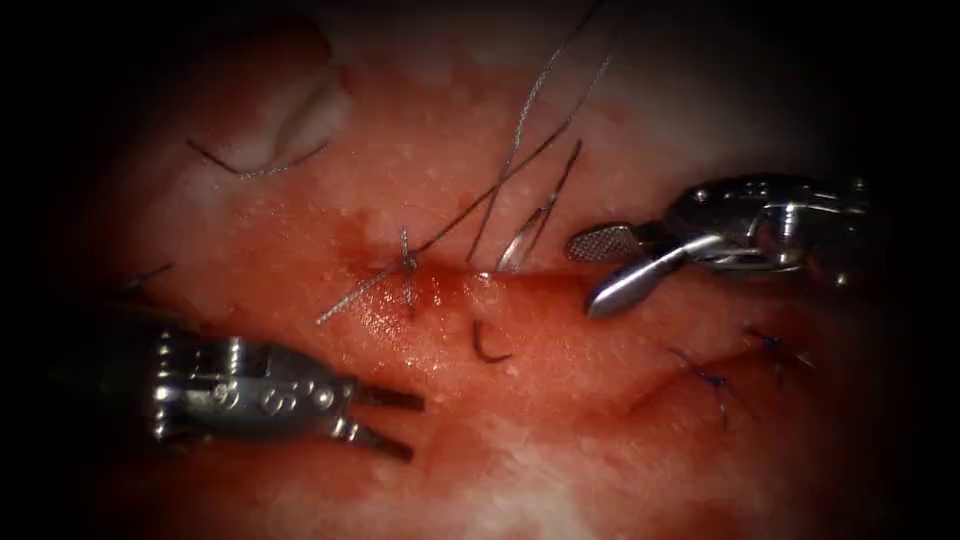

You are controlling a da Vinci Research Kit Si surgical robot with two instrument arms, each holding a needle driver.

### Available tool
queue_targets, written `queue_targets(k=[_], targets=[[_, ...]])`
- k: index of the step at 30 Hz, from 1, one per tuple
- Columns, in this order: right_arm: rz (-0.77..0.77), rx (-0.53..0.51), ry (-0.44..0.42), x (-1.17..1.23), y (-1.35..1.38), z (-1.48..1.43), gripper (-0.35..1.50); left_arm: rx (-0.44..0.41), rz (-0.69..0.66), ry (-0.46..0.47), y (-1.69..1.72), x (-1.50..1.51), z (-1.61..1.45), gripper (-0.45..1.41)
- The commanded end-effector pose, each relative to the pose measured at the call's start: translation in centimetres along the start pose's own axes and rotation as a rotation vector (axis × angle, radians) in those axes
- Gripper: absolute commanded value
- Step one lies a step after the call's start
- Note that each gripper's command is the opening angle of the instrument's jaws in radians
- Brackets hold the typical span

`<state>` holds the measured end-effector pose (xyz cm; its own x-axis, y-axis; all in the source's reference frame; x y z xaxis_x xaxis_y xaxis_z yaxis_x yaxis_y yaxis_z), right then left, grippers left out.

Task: Wound Closure
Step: Insert the needle through the bottom half of the cut, then use the left hand to grab the needle and pull it through.

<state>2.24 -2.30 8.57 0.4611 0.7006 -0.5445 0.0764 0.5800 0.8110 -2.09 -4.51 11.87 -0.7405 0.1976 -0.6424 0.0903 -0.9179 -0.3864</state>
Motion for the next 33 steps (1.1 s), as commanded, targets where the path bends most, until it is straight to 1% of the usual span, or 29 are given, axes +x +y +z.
queue_targets(k=[1, 4, 7, 11, 13, 14, 15, 17, 19, 21, 24, 29, 33], targets=[[-0.004, -0.024, 0.002, 0.00, 0.04, 0.04, 1.13, -0.002, 0.001, -0.003, 0.00, 0.00, 0.09, 0.37], [-0.007, -0.062, 0.018, 0.06, 0.07, 0.00, 1.20, 0.001, 0.001, -0.003, -0.01, 0.01, 0.09, 0.37], [-0.012, -0.101, 0.031, 0.13, 0.09, -0.05, 1.28, 0.028, -0.003, -0.010, -0.04, 0.03, 0.06, 0.37], [0.004, -0.121, 0.034, 0.12, 0.06, -0.10, 1.28, 0.077, -0.020, -0.022, -0.16, 0.14, 0.03, 0.37], [0.010, -0.121, 0.040, 0.10, 0.04, -0.11, 1.28, 0.101, -0.022, -0.010, -0.22, 0.22, 0.04, 0.44], [0.012, -0.123, 0.043, 0.08, 0.02, -0.11, 1.26, 0.113, -0.020, 0.004, -0.26, 0.27, 0.06, 0.54], [0.013, -0.125, 0.044, 0.07, 0.01, -0.11, 1.26, 0.121, -0.027, 0.018, -0.28, 0.31, 0.08, 0.59], [0.011, -0.122, 0.048, 0.05, -0.01, -0.10, 1.26, 0.136, -0.035, 0.047, -0.32, 0.37, 0.10, 0.59], [0.009, -0.121, 0.054, 0.03, -0.02, -0.09, 1.26, 0.147, -0.046, 0.056, -0.34, 0.43, 0.14, 0.62], [0.007, -0.122, 0.054, 0.01, -0.02, -0.07, 1.26, 0.162, -0.053, 0.066, -0.36, 0.48, 0.19, 0.71], [0.006, -0.124, 0.053, -0.01, -0.01, -0.05, 1.26, 0.180, -0.041, 0.083, -0.40, 0.52, 0.23, 0.76], [0.001, -0.121, 0.051, -0.07, -0.02, 0.02, 1.26, 0.195, -0.051, 0.079, -0.42, 0.48, 0.27, 0.76], [-0.004, -0.118, 0.048, -0.11, -0.01, 0.10, 1.26, 0.212, -0.050, 0.071, -0.45, 0.43, 0.37, 0.69]])
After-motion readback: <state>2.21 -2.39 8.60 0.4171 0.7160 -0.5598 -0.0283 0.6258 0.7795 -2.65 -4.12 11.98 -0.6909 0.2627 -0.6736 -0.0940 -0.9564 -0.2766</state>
